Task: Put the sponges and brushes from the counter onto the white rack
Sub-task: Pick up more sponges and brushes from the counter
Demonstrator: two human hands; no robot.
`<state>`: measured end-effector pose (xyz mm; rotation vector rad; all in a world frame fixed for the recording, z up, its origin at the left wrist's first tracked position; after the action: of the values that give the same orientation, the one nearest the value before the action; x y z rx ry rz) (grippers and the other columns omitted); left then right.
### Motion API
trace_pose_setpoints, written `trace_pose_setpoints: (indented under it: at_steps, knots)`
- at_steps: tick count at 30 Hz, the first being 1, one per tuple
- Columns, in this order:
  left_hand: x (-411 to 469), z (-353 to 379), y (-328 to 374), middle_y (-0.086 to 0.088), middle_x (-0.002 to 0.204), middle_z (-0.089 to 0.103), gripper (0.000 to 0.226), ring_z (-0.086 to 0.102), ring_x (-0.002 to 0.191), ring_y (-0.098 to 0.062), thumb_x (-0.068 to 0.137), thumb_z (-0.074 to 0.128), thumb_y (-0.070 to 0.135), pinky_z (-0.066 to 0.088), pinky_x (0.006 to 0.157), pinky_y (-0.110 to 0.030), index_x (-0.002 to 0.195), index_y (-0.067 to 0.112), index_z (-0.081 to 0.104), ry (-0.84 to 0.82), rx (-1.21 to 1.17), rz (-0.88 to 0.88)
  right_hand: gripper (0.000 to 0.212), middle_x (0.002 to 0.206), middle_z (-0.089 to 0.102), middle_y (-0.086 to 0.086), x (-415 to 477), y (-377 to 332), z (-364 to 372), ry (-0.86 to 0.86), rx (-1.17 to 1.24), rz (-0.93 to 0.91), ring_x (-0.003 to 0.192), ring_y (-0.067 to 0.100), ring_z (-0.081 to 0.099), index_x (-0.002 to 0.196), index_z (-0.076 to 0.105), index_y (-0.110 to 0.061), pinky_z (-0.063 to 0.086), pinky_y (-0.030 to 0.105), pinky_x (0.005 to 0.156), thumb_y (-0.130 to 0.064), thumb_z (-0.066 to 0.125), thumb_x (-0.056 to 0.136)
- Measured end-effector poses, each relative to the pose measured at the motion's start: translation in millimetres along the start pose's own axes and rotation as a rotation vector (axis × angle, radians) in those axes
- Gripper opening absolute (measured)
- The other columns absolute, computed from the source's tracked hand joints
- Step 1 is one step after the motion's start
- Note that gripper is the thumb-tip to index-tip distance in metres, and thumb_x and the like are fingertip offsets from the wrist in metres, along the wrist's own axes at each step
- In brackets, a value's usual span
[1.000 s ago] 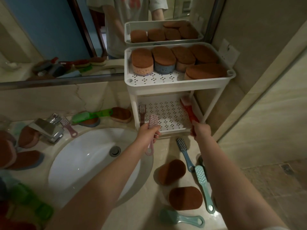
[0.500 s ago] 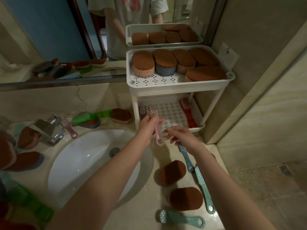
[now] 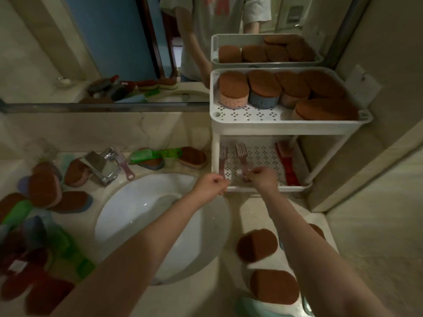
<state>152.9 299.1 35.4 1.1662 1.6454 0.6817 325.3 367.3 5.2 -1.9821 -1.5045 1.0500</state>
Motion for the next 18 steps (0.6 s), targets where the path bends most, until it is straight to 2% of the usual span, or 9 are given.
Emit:
trace_pose_setpoints:
  at_steps: [2,4,6,8,10,13,18]
  knots:
    - [4.6,-19.9,-5.2,-0.011,0.083,0.066,0.018,0.063,0.074,-0.020,0.088,0.061,0.022,0.048,0.067,-0.022,0.073,0.013,0.056,0.108,0.012,-0.003,0.021,0.086,0.073,0.006,14.0,-1.1,16.8,-0.034,-0.085,0.032,0.085,0.023,0.067,0.086,0.076,-0.015,0.052,0.031,0.079,-0.034,0.069,0.082]
    - [7.7,-33.6,-5.4,-0.013,0.086,0.066,0.021,0.063,0.082,-0.027,0.085,0.063,0.023,0.049,0.076,-0.033,0.072,0.020,0.047,0.193,0.036,0.004,0.019,0.092,0.074,0.007,20.6,-5.2,30.3,-0.070,-0.169,0.020,0.086,0.024,0.067,0.091,0.075,-0.017,0.054,0.033,0.081,-0.029,0.067,0.079]
    - [7.7,-37.9,-2.0,-0.011,0.088,0.064,0.020,0.062,0.084,-0.026,0.084,0.065,0.023,0.047,0.077,-0.034,0.080,0.021,0.044,0.212,0.031,0.009,0.025,0.099,0.072,0.007,20.2,-11.9,38.1,-0.080,-0.237,-0.017,0.093,0.026,0.067,0.100,0.072,-0.019,0.053,0.035,0.085,-0.035,0.059,0.085]
    - [7.5,-36.2,0.3,-0.010,0.092,0.061,0.025,0.062,0.086,-0.026,0.085,0.064,0.022,0.047,0.078,-0.035,0.100,0.015,0.046,0.196,-0.009,0.000,0.031,0.109,0.068,0.009,17.3,-17.6,41.9,-0.071,-0.311,-0.068,0.104,0.028,0.063,0.113,0.065,-0.024,0.050,0.036,0.089,-0.041,0.049,0.093]
    - [6.5,-32.7,3.4,-0.012,0.095,0.061,0.037,0.062,0.084,-0.026,0.087,0.063,0.021,0.045,0.074,-0.033,0.117,0.010,0.045,0.177,-0.032,-0.012,0.029,0.111,0.067,0.010,17.9,-20.5,45.8,-0.060,-0.386,-0.120,0.105,0.028,0.063,0.118,0.062,-0.023,0.048,0.034,0.084,-0.034,0.050,0.094]
    - [7.3,-27.3,4.8,-0.016,0.104,0.065,0.043,0.065,0.091,-0.028,0.087,0.062,0.022,0.045,0.074,-0.031,0.124,0.005,0.047,0.164,-0.033,-0.007,0.028,0.107,0.067,0.007,21.3,-20.0,51.1,-0.065,-0.462,-0.144,0.098,0.025,0.064,0.113,0.063,-0.025,0.048,0.031,0.078,-0.029,0.060,0.085]
    - [6.3,-24.5,4.4,-0.011,0.110,0.063,0.045,0.063,0.101,-0.026,0.087,0.062,0.024,0.048,0.082,-0.034,0.127,0.008,0.046,0.155,-0.022,-0.017,0.037,0.114,0.063,0.007,26.0,-19.0,54.1,-0.084,-0.556,-0.151,0.106,0.028,0.059,0.119,0.058,-0.030,0.046,0.034,0.085,-0.030,0.063,0.083]
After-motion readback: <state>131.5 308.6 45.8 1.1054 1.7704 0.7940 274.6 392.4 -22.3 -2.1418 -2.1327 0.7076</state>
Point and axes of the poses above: each hand's wrist, its own x-axis towards the middle knuckle, its own z-axis out of the palm, y = z × x, the point moved 8 cm from there along x, towards the middle knuckle
